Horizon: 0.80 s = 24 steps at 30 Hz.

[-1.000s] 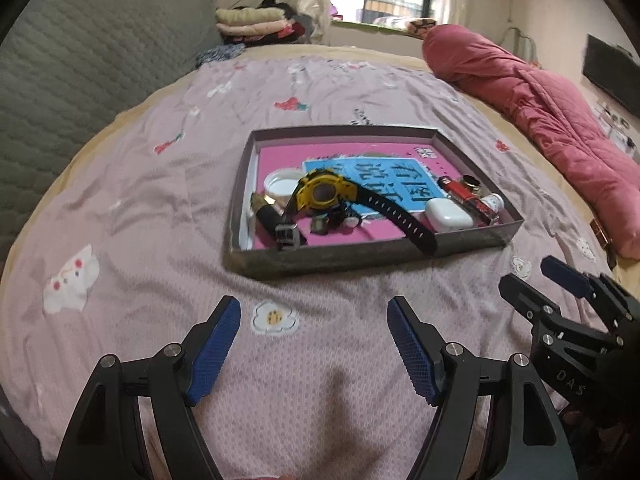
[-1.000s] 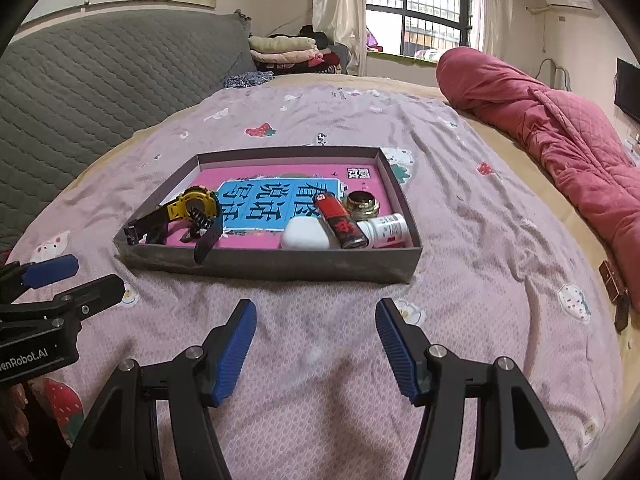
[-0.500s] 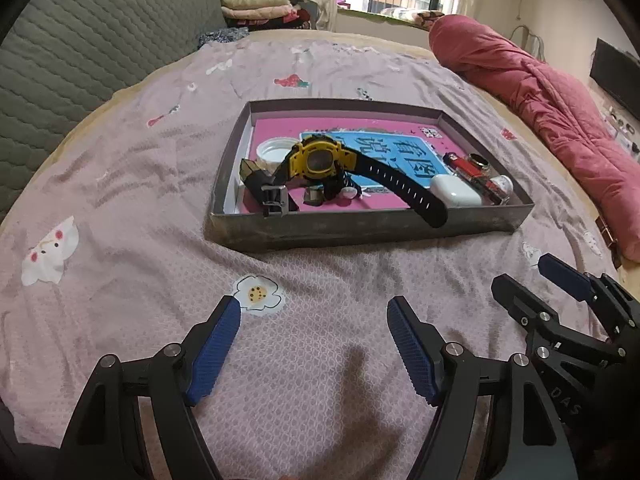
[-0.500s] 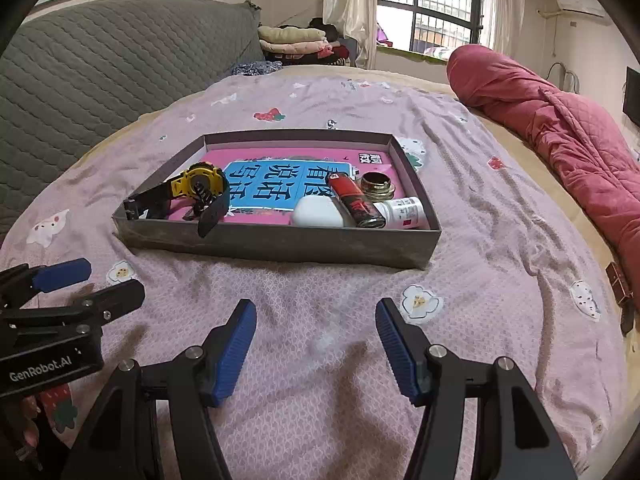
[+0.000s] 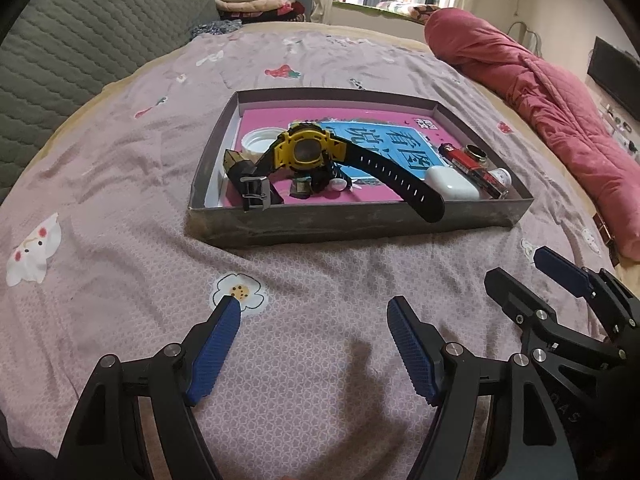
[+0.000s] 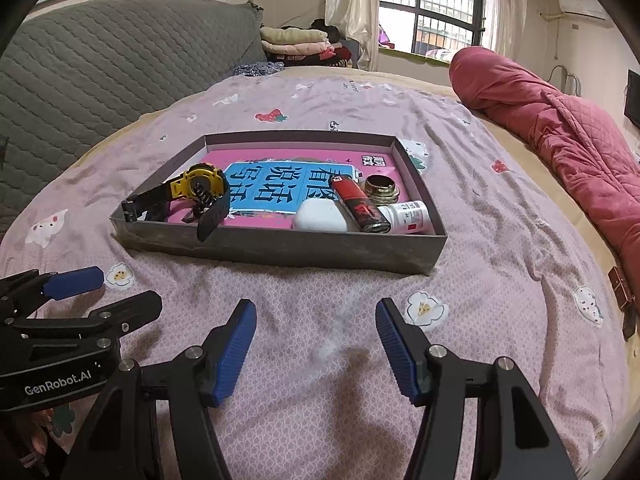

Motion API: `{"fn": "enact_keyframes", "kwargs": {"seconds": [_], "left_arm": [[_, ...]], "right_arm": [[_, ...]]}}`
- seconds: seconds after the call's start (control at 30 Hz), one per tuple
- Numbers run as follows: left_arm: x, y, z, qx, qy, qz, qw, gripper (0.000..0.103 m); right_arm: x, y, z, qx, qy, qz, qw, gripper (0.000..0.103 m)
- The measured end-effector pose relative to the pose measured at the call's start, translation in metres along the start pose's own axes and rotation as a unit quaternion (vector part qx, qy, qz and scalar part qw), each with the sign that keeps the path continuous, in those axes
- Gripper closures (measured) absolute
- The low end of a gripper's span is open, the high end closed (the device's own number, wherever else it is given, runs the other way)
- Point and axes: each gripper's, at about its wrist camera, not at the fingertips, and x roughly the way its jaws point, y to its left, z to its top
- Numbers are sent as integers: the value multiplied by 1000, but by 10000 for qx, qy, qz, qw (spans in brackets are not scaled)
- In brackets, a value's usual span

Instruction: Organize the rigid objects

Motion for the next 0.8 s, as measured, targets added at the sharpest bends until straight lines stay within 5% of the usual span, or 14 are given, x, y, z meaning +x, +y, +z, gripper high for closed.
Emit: {"fn": "enact_keyframes", "kwargs": {"seconds": [0.8], "left_arm": [[-2,1,2,-51,-6,5,10000,26]], "right_arm": [[2,-4,-2,59,84,-59,9999,42]]}}
